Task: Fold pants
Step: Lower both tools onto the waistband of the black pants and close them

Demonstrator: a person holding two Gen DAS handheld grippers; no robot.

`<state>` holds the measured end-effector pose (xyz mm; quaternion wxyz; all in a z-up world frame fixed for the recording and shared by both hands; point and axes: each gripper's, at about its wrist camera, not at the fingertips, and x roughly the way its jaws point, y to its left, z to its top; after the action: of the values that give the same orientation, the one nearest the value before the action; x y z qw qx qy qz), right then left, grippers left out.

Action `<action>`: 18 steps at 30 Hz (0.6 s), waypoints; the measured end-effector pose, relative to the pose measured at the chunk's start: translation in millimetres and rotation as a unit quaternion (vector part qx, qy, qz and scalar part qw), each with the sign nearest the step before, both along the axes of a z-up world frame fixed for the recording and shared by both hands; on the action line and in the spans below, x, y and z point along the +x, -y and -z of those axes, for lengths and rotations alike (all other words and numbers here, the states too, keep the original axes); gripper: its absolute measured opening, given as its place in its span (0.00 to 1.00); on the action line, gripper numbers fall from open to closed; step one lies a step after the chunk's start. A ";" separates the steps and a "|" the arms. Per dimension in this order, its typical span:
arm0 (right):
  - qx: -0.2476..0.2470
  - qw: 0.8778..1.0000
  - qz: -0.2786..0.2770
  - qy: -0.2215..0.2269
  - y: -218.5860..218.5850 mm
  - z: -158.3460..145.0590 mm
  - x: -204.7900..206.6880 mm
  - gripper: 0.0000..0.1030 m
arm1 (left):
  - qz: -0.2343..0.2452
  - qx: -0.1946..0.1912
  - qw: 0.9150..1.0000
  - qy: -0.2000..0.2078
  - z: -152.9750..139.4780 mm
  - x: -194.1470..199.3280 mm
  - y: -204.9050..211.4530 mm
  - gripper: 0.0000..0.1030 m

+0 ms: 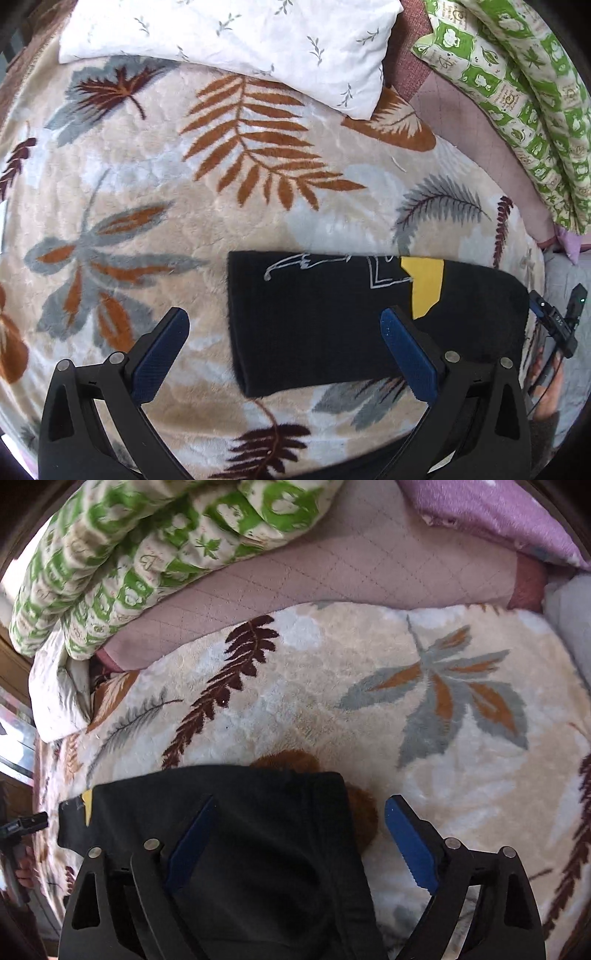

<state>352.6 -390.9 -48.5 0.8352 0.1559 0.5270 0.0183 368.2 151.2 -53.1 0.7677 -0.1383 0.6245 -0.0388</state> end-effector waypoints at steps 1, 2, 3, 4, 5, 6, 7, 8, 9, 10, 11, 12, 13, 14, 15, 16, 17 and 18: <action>0.009 1.000 -0.001 0.002 1.6 2.1 2.8 0.83 | 0.000 -0.008 1.000 -0.001 3.0 5.2 -0.5 1.00; 0.017 1.000 -0.002 0.002 2.1 3.0 4.7 0.83 | 0.001 -0.012 1.000 -0.002 5.4 8.4 -0.4 1.00; 0.020 1.000 -0.002 0.003 1.9 3.7 6.0 0.83 | 0.002 -0.014 1.000 -0.001 8.1 11.4 0.0 1.00; 0.022 1.000 -0.002 0.003 2.0 4.5 6.7 0.83 | 0.001 -0.014 1.000 -0.002 11.1 16.2 0.0 1.00; 0.022 1.000 -0.003 0.002 1.6 5.3 7.9 0.83 | 0.000 -0.014 1.000 -0.003 13.3 19.1 -0.1 1.00; 0.021 1.000 -0.003 0.000 1.1 5.7 8.6 0.83 | 0.001 -0.015 1.000 -0.004 16.0 22.7 -0.2 1.00; 0.020 1.000 -0.004 -0.001 -0.1 5.7 9.2 0.83 | 0.001 -0.016 1.000 -0.004 19.0 26.5 -0.4 1.00; 0.020 1.000 -0.005 -0.003 0.0 5.8 8.6 0.83 | 0.003 -0.016 1.000 -0.005 20.6 28.3 -1.5 1.00; 0.021 1.000 -0.006 -0.003 0.6 6.1 8.6 0.83 | 0.004 -0.016 1.000 -0.005 22.4 30.6 -2.0 1.00; 0.021 1.000 -0.007 -0.003 0.7 6.5 8.8 0.83 | 0.005 -0.017 1.000 -0.005 24.6 33.2 -1.9 1.00; 0.024 1.000 -0.008 -0.002 1.2 6.7 9.1 0.83 | 0.004 -0.019 1.000 -0.003 25.3 33.9 -3.3 1.00; 0.024 1.000 -0.010 -0.002 1.9 6.4 9.5 0.83 | 0.004 -0.025 1.000 0.000 25.3 34.3 -3.4 0.98; 0.023 1.000 -0.012 -0.002 2.5 6.2 9.9 0.83 | 0.006 -0.028 1.000 0.006 24.7 34.3 -2.4 0.93; 0.022 1.000 -0.014 -0.003 2.7 5.9 10.6 0.83 | 0.010 -0.030 0.999 0.009 23.8 33.8 -1.1 0.91; 0.021 1.000 -0.015 -0.002 3.5 5.0 11.3 0.83 | 0.014 -0.030 0.999 0.010 23.1 33.3 0.5 0.86; 0.021 1.000 -0.016 -0.002 4.4 4.2 12.4 0.83 | 0.020 -0.022 0.999 0.011 22.4 33.0 4.0 0.81; 0.022 1.000 -0.017 -0.002 5.3 3.6 12.4 0.83 | 0.027 -0.017 0.999 0.011 22.1 31.9 5.8 0.79; 0.024 1.000 -0.019 -0.003 6.6 2.9 14.1 0.83 | 0.035 -0.015 0.999 0.012 21.9 30.5 8.4 0.78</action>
<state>366.7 -397.6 -51.5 0.8295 0.1661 0.5313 0.0460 398.7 142.8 -75.0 0.7714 -0.1274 0.6188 -0.0764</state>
